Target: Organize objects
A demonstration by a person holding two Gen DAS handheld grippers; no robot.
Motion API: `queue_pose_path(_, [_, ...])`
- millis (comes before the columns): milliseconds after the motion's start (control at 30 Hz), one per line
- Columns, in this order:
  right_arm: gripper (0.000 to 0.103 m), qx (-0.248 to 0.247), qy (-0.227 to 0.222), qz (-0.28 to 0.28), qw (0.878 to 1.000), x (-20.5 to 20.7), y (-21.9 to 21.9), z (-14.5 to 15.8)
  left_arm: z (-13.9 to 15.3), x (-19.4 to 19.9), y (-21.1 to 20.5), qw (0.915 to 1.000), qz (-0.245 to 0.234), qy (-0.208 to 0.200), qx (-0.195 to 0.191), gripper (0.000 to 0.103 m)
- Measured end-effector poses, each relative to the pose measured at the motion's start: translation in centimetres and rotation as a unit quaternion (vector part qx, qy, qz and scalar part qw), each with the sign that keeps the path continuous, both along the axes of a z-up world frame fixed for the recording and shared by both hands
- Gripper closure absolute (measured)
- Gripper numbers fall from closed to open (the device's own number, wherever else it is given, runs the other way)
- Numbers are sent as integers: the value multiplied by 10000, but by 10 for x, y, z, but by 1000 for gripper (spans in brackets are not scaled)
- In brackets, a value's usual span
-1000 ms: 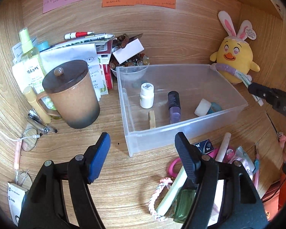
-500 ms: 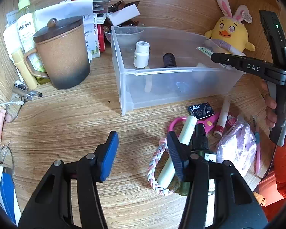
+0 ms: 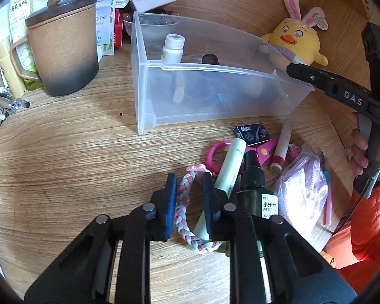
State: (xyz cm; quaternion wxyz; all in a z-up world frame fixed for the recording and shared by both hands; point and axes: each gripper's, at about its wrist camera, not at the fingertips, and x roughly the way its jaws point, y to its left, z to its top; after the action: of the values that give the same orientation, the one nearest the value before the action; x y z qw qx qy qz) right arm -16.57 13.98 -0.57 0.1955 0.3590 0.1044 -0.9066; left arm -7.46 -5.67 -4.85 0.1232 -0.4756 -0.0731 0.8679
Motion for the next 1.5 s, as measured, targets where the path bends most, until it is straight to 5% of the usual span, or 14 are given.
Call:
queue_pose_path(267, [53, -125, 7, -254, 9996, 53, 38, 1, 7, 6, -3, 9992, 264, 224, -174, 96])
queue_pose_path(867, [54, -385, -983, -964, 9897, 117, 93, -65, 54, 22, -15, 9906, 835, 961, -501, 97])
queue_pose_path(1000, [63, -369, -910, -956, 9906, 118, 93, -69, 66, 24, -9, 9887, 806, 1139, -548, 97])
queue_pose_path(1100, [82, -424, -920, -794, 9917, 121, 90, -69, 74, 25, -2, 9870, 760, 1284, -601, 97])
queue_pose_path(1500, [91, -602, -558, -1018, 9914, 110, 107, -48, 104, 21, 9, 9816, 696, 1670, -606, 97])
